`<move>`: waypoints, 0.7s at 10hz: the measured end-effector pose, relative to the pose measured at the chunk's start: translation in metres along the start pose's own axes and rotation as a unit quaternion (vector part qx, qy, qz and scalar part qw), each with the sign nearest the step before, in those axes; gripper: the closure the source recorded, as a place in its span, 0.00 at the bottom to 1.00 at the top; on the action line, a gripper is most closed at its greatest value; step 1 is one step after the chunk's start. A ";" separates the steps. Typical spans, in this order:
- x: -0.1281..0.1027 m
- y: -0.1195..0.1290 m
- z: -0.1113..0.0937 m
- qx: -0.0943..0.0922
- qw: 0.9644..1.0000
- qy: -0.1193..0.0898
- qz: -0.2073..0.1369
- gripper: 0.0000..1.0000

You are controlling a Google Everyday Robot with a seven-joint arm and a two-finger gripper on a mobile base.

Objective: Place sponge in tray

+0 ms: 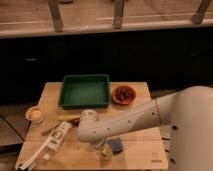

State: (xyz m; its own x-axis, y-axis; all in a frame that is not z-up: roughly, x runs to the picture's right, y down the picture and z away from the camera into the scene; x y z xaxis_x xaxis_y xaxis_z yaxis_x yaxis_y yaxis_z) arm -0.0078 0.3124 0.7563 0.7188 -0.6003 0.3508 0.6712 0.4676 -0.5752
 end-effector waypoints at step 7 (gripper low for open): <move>0.034 0.021 0.004 0.003 0.995 -0.004 0.104 0.22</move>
State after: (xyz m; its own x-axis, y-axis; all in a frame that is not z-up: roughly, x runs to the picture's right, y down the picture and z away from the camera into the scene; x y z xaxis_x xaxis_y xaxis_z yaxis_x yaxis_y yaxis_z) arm 0.0310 0.3044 0.7594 0.8438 -0.4845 0.2308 0.5086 0.5849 -0.6318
